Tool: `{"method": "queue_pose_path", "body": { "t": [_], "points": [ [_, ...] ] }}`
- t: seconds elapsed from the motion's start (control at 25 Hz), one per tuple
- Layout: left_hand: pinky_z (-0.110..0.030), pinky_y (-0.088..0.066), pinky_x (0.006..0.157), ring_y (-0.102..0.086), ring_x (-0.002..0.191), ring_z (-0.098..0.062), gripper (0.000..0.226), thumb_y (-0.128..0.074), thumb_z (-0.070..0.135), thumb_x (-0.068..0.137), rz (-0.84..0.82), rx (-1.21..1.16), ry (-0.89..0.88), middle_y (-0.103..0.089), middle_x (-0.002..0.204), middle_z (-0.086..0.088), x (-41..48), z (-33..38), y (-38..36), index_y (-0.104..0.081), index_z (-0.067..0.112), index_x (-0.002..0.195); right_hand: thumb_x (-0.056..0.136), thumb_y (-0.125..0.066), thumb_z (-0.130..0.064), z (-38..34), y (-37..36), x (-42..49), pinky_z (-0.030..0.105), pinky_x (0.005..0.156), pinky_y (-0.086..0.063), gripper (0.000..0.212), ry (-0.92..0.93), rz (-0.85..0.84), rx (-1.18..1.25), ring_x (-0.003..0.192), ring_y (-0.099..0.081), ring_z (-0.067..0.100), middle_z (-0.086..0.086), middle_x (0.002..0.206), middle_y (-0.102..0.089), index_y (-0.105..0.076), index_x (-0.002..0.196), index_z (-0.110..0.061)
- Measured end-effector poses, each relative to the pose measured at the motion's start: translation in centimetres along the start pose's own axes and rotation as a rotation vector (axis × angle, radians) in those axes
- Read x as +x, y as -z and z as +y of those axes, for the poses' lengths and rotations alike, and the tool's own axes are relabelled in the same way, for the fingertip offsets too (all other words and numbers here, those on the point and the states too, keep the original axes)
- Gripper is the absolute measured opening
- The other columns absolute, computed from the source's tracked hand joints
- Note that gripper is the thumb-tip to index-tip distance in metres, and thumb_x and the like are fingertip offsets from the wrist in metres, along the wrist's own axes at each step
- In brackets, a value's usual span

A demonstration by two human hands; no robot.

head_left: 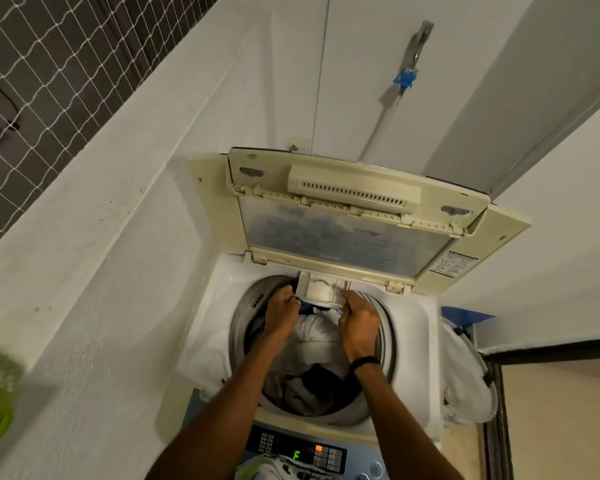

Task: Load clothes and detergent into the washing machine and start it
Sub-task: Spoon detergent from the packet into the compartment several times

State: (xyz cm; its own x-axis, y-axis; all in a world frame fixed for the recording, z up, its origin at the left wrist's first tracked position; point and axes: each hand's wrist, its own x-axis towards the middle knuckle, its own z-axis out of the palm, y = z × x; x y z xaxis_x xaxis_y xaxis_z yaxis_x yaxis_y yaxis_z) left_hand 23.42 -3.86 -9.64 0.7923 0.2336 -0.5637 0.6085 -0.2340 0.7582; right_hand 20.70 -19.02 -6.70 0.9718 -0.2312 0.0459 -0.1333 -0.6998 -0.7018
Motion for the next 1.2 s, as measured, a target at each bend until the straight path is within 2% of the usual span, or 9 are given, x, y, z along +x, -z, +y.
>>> {"method": "queue_pose_path", "body": {
  "t": [0.12, 0.32, 0.48, 0.56, 0.68, 0.8, 0.96, 1.04, 1.2],
  "points": [
    [-0.037, -0.042, 0.11, -0.053, 0.13, -0.024, 0.051, -0.057, 0.007, 0.09, 0.0, -0.022, 0.01, -0.055, 0.142, -0.01, 0.2, -0.4, 0.0, -0.051, 0.008, 0.14, 0.077, -0.051, -0.005, -0.2, 0.0, -0.1, 0.044, 0.089, -0.056, 0.039, 0.005, 0.028, 0.002, 0.096, -0.068, 0.031, 0.013, 0.103, -0.074, -0.073, 0.11, -0.005],
    [-0.039, -0.043, 0.11, -0.054, 0.129, -0.024, 0.051, -0.057, 0.008, 0.089, 0.001, -0.026, 0.024, -0.056, 0.141, -0.01, 0.1, -0.4, 0.0, -0.051, 0.009, 0.14, 0.084, -0.061, 0.0, 1.3, -1.0, -0.1, 0.043, 0.096, -0.053, 0.035, -0.113, 0.023, 0.036, 0.104, -0.067, 0.028, 0.011, 0.112, -0.073, -0.071, 0.116, -0.009],
    [-0.04, -0.042, 0.111, -0.053, 0.13, -0.024, 0.051, -0.055, 0.008, 0.09, -0.001, -0.022, 0.015, -0.055, 0.142, -0.01, 0.1, -0.4, -0.2, -0.051, 0.008, 0.14, 0.089, -0.06, -0.001, 1.5, -0.8, -0.4, 0.027, 0.091, -0.051, 0.026, -0.257, 0.073, 0.167, 0.093, -0.067, 0.02, 0.008, 0.103, -0.076, -0.075, 0.109, -0.009],
    [-0.042, -0.042, 0.111, -0.052, 0.13, -0.025, 0.05, -0.055, 0.008, 0.09, -0.003, -0.012, 0.022, -0.055, 0.142, -0.011, 0.0, -0.3, -0.1, -0.051, 0.007, 0.139, 0.088, -0.059, 0.002, 1.3, -0.5, 0.1, 0.031, 0.089, -0.054, 0.025, -0.327, 0.124, 0.265, 0.086, -0.065, 0.016, 0.002, 0.091, -0.074, -0.076, 0.103, -0.01],
    [-0.051, -0.043, 0.105, -0.054, 0.124, -0.038, 0.04, -0.053, 0.007, 0.088, -0.015, 0.023, 0.025, -0.056, 0.133, -0.025, 0.2, -0.8, -0.5, -0.053, -0.006, 0.125, 0.087, -0.06, 0.002, 1.8, -1.3, 1.0, 0.04, 0.09, -0.055, 0.025, -0.377, 0.094, 0.251, 0.088, -0.068, 0.021, 0.003, 0.092, -0.075, -0.077, 0.099, -0.011],
    [-0.052, -0.043, 0.101, -0.054, 0.119, -0.042, 0.038, -0.051, 0.008, 0.086, -0.022, 0.027, 0.037, -0.055, 0.127, -0.03, 0.4, -1.0, -0.7, -0.05, -0.009, 0.12, 0.087, -0.061, -0.002, 2.9, -2.3, 1.1, 0.042, 0.089, -0.057, 0.026, -0.403, 0.019, 0.287, 0.091, -0.07, 0.018, -0.002, 0.096, -0.076, -0.078, 0.098, -0.018],
    [-0.051, -0.044, 0.102, -0.055, 0.121, -0.038, 0.039, -0.052, 0.01, 0.087, -0.024, 0.021, 0.027, -0.058, 0.13, -0.023, 0.1, -0.8, -0.6, -0.053, -0.005, 0.123, 0.088, -0.059, 0.002, 2.2, -1.4, 1.3, 0.029, 0.091, -0.053, 0.026, -0.388, 0.023, 0.251, 0.09, -0.067, 0.016, 0.004, 0.098, -0.075, -0.077, 0.102, -0.011],
    [-0.054, -0.044, 0.099, -0.055, 0.117, -0.042, 0.038, -0.051, 0.011, 0.085, -0.031, 0.041, 0.013, -0.057, 0.126, -0.028, 0.4, -1.2, -0.9, -0.051, -0.007, 0.119, 0.087, -0.061, 0.001, 2.5, -1.3, 1.2, 0.036, 0.092, -0.055, 0.026, -0.36, 0.004, 0.244, 0.089, -0.067, 0.015, 0.002, 0.099, -0.075, -0.077, 0.102, -0.013],
    [-0.045, -0.045, 0.107, -0.055, 0.125, -0.03, 0.044, -0.054, 0.011, 0.089, -0.016, 0.02, 0.012, -0.058, 0.137, -0.012, -0.1, -0.6, -0.3, -0.056, 0.005, 0.132, 0.086, -0.061, 0.003, 2.9, -0.9, 0.3, 0.041, 0.089, -0.057, 0.031, -0.279, 0.057, 0.187, 0.09, -0.069, 0.018, 0.0, 0.098, -0.076, -0.076, 0.106, -0.016]
  ]
}}
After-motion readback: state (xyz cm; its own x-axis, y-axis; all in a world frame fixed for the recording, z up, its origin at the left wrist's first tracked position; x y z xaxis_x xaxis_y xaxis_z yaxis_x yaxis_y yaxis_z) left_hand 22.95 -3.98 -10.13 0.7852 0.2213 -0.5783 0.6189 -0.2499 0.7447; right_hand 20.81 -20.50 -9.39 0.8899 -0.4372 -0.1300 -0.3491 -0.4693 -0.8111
